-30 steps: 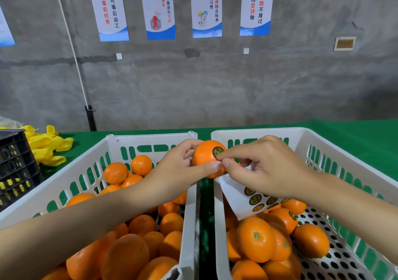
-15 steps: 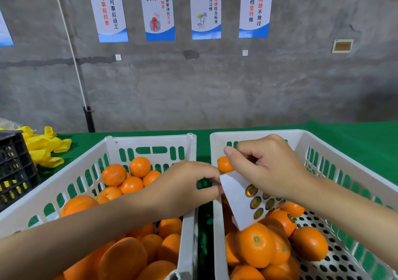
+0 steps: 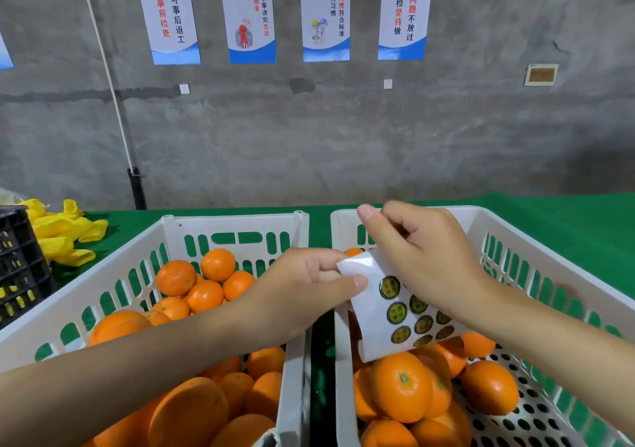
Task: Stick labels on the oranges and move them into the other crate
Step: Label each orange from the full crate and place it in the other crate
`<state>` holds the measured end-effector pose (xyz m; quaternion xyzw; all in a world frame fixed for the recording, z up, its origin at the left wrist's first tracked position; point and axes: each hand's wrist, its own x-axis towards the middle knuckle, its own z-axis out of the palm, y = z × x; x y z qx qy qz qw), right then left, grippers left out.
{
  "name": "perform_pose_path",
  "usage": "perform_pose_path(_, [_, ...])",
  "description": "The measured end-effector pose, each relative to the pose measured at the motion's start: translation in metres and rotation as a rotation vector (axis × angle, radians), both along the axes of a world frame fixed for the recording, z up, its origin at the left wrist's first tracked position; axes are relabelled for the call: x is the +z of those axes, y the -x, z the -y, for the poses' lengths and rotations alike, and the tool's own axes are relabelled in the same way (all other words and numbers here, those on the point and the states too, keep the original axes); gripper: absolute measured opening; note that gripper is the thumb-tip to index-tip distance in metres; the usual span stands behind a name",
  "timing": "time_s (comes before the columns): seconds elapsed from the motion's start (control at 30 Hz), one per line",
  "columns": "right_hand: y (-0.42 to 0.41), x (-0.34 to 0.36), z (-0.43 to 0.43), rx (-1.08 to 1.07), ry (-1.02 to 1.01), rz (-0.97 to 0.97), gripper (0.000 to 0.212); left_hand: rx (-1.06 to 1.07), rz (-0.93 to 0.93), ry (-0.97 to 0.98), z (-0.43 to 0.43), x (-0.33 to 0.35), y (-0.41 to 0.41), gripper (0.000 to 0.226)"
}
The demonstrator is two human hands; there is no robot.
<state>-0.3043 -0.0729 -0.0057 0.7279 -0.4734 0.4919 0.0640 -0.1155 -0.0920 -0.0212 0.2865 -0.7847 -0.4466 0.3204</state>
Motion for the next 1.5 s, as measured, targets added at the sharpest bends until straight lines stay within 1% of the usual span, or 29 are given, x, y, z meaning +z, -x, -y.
perform_pose_path(0.1, [0.003, 0.003, 0.001, -0.132, 0.130, -0.054, 0.029, 0.104, -0.093, -0.035, 0.005, 0.001, 0.001, 0.018])
perform_pose_path(0.2, [0.004, 0.006, 0.000, -0.156, 0.136, -0.068, 0.017, 0.240, -0.206, -0.098, 0.012, 0.003, 0.001, 0.016])
perform_pose_path(0.27, [0.003, 0.002, 0.000, -0.123, 0.121, -0.120, 0.016, 0.291, -0.253, -0.128, 0.014, 0.005, 0.000, 0.016])
perform_pose_path(0.37, [-0.001, -0.004, 0.000, -0.065, 0.131, -0.250, 0.019, 0.307, -0.259, -0.102, 0.014, 0.006, -0.001, 0.017])
perform_pose_path(0.47, [-0.002, -0.007, -0.001, -0.021, 0.095, -0.297, 0.026, 0.296, -0.264, -0.087, 0.012, 0.008, -0.001, 0.015])
perform_pose_path(0.57, [-0.001, -0.007, -0.002, 0.000, 0.043, -0.251, 0.033, 0.271, -0.272, -0.072, 0.010, 0.009, -0.002, 0.009])
perform_pose_path(0.67, [-0.001, -0.007, -0.002, 0.022, 0.031, -0.206, 0.030, 0.242, -0.259, -0.075, 0.011, 0.008, -0.003, 0.008])
perform_pose_path(0.73, [-0.001, -0.008, -0.001, 0.042, 0.036, -0.208, 0.026, 0.237, -0.248, -0.094, 0.012, 0.006, -0.004, 0.013])
perform_pose_path(0.87, [-0.002, -0.007, -0.002, 0.115, 0.002, -0.196, 0.020, 0.190, -0.192, -0.051, 0.014, 0.004, -0.006, 0.028])
perform_pose_path(1.03, [-0.003, -0.005, -0.002, 0.229, -0.117, -0.118, 0.018, 0.224, -0.172, -0.002, 0.017, 0.004, -0.008, 0.016])
perform_pose_path(1.17, [-0.004, -0.006, -0.002, 0.239, -0.152, -0.041, 0.017, 0.255, -0.149, -0.001, 0.015, 0.007, -0.008, 0.028])
perform_pose_path(1.27, [-0.005, -0.005, 0.000, 0.164, -0.067, 0.041, 0.019, 0.303, -0.119, -0.028, 0.017, 0.007, -0.007, 0.036])
perform_pose_path(1.33, [-0.004, -0.002, 0.000, 0.115, 0.000, 0.081, 0.018, 0.307, -0.111, -0.074, 0.018, 0.007, -0.007, 0.035])
perform_pose_path(1.43, [-0.004, 0.002, -0.001, 0.068, 0.045, 0.109, 0.014, 0.195, -0.149, -0.186, 0.013, 0.010, -0.005, 0.028])
perform_pose_path(1.5, [-0.005, 0.003, -0.003, 0.059, 0.033, 0.109, 0.016, 0.088, -0.218, -0.303, 0.010, 0.013, -0.005, 0.023])
